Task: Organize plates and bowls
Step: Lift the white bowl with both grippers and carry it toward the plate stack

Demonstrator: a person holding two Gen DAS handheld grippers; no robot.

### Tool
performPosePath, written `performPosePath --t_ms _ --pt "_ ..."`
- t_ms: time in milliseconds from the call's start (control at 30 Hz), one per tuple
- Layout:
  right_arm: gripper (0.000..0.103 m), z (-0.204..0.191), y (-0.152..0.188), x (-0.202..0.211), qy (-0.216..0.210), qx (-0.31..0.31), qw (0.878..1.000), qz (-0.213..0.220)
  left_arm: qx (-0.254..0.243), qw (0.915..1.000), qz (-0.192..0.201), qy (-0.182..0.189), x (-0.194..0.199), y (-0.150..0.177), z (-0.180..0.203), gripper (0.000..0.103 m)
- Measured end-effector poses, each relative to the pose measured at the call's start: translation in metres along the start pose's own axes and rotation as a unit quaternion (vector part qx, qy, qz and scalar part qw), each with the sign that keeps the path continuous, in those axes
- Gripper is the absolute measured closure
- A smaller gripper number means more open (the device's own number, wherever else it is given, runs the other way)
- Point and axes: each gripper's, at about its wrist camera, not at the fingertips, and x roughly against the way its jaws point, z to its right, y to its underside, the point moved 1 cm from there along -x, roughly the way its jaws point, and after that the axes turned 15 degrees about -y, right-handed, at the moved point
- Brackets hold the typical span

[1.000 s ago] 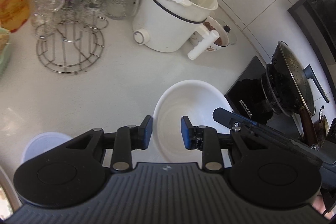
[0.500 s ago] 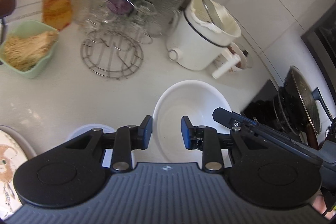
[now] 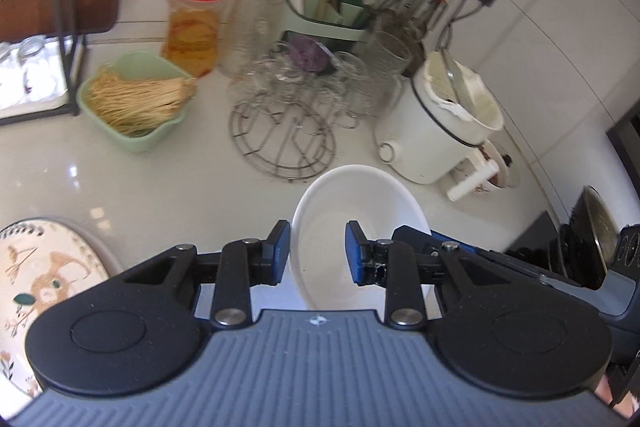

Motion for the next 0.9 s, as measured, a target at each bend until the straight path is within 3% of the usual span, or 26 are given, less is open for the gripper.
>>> performPosePath --t_ms 200,467,633,900 --pt "0.076 -0.007 0.008 -0.03 -0.014 0.009 0.999 -0.047 0.019 0.9993 0.003 -0.031 -0.008 0.003 -0.019 0.07" --pt "0.076 -0.014 0.031 -0.07 -0.009 0.018 0.994 -0.105 0.03 0.997 -0.035 -0.063 -0.035 0.016 -0.048 0.07" --pt "0.076 -0.015 0.049 -0.082 -0.001 0.021 0.99 -0.136 0.033 0.9964 -0.047 -0.062 -0.045 0.024 -0.057 0.07" --pt "0.076 -0.017 0.055 -0.085 0.013 0.032 0.989 -0.144 0.026 0.9964 -0.056 -0.058 -0.052 0.029 -0.058 0.07"
